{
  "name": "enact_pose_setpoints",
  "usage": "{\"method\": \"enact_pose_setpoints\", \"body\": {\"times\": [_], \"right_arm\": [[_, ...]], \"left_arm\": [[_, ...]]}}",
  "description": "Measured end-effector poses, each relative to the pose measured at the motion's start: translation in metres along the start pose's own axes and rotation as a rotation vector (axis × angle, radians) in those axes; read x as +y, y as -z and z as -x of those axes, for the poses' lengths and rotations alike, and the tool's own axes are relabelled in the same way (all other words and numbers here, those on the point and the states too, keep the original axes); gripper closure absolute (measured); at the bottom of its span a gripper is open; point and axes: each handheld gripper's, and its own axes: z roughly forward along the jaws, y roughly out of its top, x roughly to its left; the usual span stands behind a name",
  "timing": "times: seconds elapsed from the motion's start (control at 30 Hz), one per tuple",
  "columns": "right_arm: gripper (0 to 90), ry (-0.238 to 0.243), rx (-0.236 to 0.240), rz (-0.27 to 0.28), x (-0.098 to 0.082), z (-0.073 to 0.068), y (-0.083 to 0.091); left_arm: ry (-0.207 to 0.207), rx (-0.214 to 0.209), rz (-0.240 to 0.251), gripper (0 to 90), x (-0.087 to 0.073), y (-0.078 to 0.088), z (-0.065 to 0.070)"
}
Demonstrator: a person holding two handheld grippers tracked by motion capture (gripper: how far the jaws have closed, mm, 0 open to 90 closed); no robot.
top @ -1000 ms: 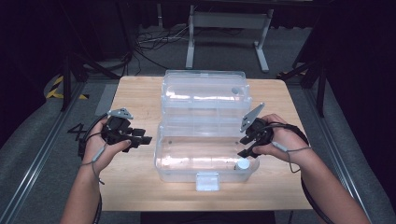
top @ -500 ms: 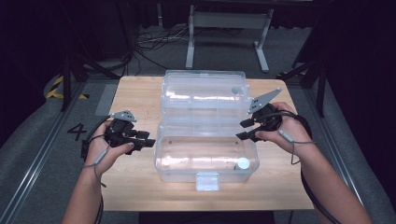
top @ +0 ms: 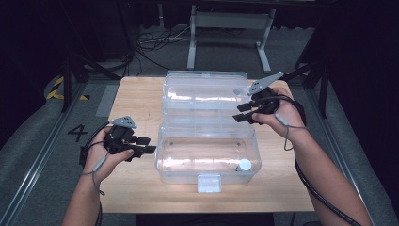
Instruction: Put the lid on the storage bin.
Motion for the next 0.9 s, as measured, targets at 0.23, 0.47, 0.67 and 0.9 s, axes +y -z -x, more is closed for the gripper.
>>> {"method": "enact_pose_setpoints", "body": {"times": [0.23, 0.47, 0.67, 0.9], "right_arm": [[58.7, 0.007, 0.051, 0.03, 0.015, 0.008, -0.015], [58.0, 0.058, 0.036, 0.068, 0.033, 0.003, -0.019], [58.7, 0.061, 0.033, 0.058, 0.038, 0.009, -0.031], [67.8, 0.078, 0.066, 0.008, 0.04, 0.014, -0.047]], "left_arm": [[-0.006, -0.024, -0.005, 55.7, -0.004, -0.002, 0.007], [-0.02, -0.059, -0.02, 55.8, -0.006, -0.007, 0.012], [-0.027, -0.073, -0.041, 55.8, -0.008, -0.012, 0.015], [-0.03, -0.102, -0.06, 56.5, -0.009, -0.018, 0.016]]}}
